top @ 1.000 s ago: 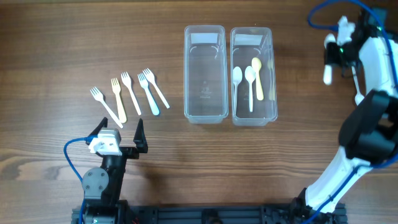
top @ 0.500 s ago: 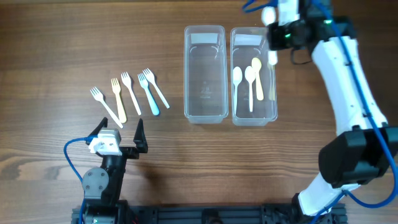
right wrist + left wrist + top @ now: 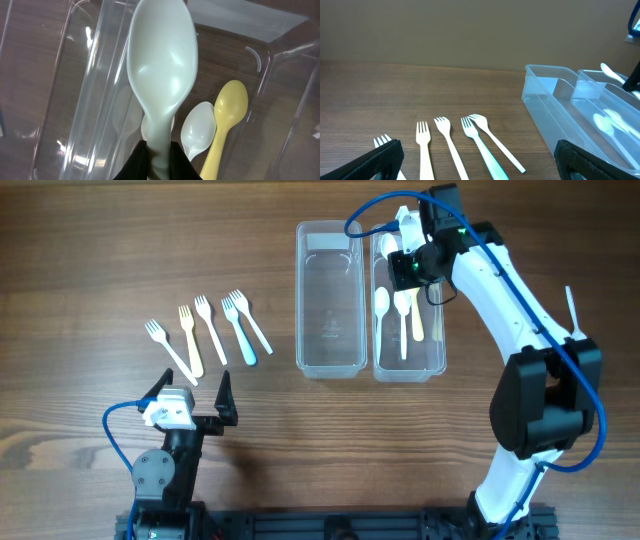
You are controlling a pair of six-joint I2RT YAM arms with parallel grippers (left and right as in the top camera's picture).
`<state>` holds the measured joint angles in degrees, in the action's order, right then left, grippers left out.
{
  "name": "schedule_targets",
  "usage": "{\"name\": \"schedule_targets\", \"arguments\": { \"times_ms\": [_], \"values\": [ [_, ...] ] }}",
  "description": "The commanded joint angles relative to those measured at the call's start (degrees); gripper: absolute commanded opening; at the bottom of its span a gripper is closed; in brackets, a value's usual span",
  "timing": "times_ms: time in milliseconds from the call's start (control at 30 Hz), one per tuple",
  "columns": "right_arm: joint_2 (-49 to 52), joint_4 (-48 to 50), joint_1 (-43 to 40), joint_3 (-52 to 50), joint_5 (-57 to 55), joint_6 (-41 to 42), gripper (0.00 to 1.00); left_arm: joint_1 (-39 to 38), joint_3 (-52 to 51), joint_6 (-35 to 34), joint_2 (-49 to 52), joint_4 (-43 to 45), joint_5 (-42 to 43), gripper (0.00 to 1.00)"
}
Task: Pack container
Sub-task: 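Place the white spoon into the right container and release, then grasp the last white spoon with the right gripper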
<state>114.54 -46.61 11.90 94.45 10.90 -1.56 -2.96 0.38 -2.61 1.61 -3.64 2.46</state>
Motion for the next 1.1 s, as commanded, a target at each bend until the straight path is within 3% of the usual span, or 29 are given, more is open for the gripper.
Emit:
{"name": "schedule_targets", "arguments": {
  "times_ms": [0, 67, 133, 300, 433, 533, 633, 867, 1067],
  "values": [
    [0.8, 0.6, 0.0, -0.1, 0.5, 0.7, 0.27, -0.3, 0.0, 0.9, -0.1, -0.5, 0.7, 1.00],
    [0.7, 1.0, 0.0, -0.1, 0.5, 0.6, 0.41, -0.3, 0.0, 0.9, -0.1, -0.5, 0.7, 1.00],
    [0.7, 1.1, 0.0, 0.2, 0.5, 0.4, 0.45, -0.3, 0.0, 0.9, -0.1, -0.5, 0.7, 1.00],
    [-1.7, -1.2, -0.6, 4.6, -0.9, 0.7, 0.45, -0.3, 0.0, 0.9, -0.1, -0.5, 0.7, 1.00],
    [-6.1, -5.2, -4.0, 11.5, -11.5, 2.3, 0.44, -0.3, 0.0, 0.9, -0.1, -0.5, 0.7, 1.00],
    [-9.6, -7.7, -8.2, 14.7, -18.7, -3.5, 0.54, -0.3, 0.0, 0.9, -0.1, -0.5, 0.7, 1.00],
    [-12.0, -8.9, -13.2, 15.0, -24.3, -8.1, 0.56, -0.3, 0.0, 0.9, -0.1, -0.5, 0.7, 1.00],
    [-9.7, -13.6, -26.0, 13.9, -24.6, -10.6, 0.55, -0.3, 0.0, 0.9, -0.1, -0.5, 0.7, 1.00],
    [-3.1, -12.3, -35.2, 10.0, -24.4, -12.8, 0.57, -0.3, 0.0, 0.9, -0.1, -0.5, 0.7, 1.00]
  ]
}}
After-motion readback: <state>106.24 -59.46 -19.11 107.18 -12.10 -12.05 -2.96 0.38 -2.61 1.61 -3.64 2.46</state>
